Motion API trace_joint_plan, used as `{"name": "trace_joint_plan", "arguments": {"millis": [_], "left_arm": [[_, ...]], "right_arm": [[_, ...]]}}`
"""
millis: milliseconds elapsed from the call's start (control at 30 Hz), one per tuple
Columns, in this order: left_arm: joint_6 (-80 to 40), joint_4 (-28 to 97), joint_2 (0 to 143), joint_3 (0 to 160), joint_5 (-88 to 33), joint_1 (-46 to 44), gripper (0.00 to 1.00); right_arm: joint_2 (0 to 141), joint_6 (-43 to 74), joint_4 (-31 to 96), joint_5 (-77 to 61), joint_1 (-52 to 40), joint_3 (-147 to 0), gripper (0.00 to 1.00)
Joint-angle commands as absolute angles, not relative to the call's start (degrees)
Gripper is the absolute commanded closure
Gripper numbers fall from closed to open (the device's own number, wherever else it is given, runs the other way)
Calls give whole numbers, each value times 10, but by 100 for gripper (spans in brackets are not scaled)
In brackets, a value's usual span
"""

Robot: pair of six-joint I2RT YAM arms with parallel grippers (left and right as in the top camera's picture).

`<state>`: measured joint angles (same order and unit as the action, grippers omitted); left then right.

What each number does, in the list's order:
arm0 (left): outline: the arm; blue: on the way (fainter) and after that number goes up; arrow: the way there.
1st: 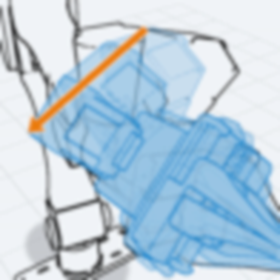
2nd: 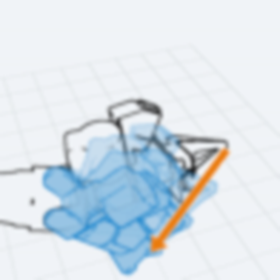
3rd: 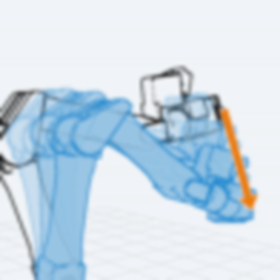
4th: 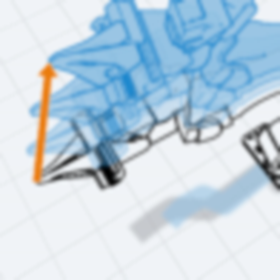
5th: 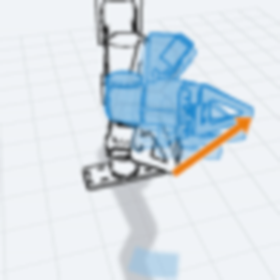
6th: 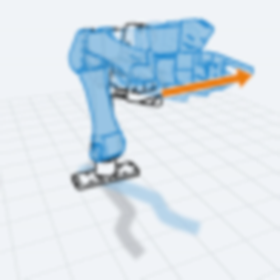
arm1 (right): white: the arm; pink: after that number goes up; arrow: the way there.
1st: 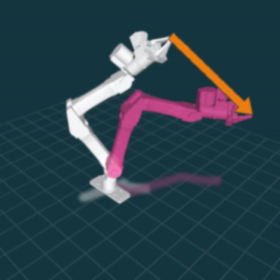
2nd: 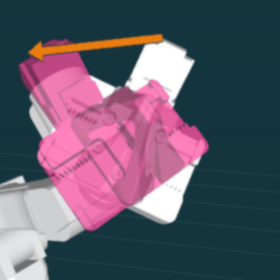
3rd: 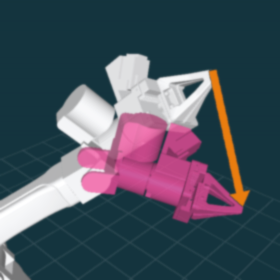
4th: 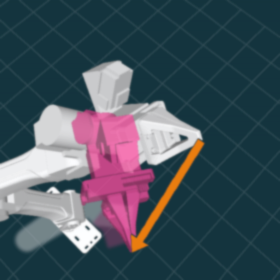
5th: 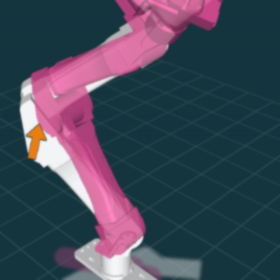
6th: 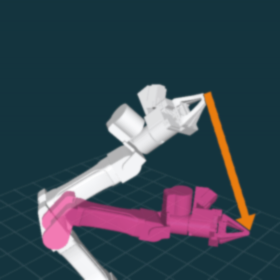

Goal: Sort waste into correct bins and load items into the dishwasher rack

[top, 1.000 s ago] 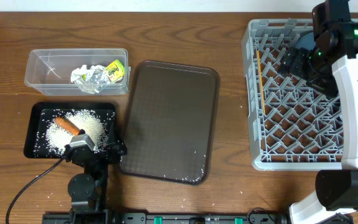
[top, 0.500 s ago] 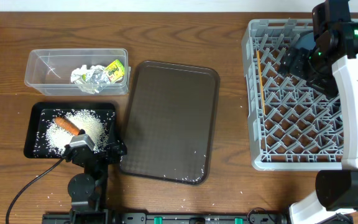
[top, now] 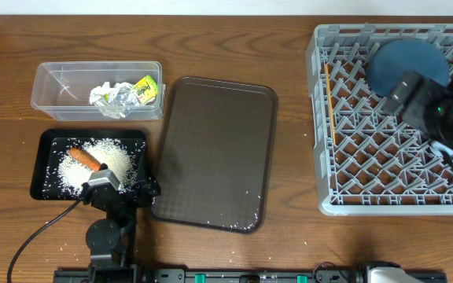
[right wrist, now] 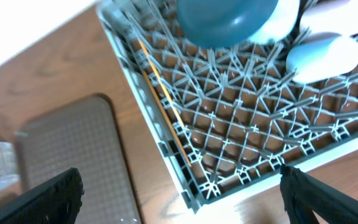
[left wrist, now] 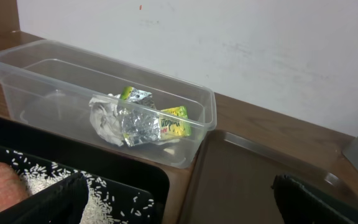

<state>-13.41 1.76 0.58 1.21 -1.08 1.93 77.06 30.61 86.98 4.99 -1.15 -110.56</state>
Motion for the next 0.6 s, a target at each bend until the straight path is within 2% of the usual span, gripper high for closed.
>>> {"name": "trace_joint_plan", "arguments": {"millis": [0,333,567], "left_arm": [[-125,42,2,2,7,22,3],[-125,42,2,2,7,22,3],[-125,42,2,2,7,22,3]], "right_arm": [[711,306,870,58,-16,-1107,1],[550,306,876,59,-16,-1107,1],[471,306,889,112,-16,-1070,1]]}}
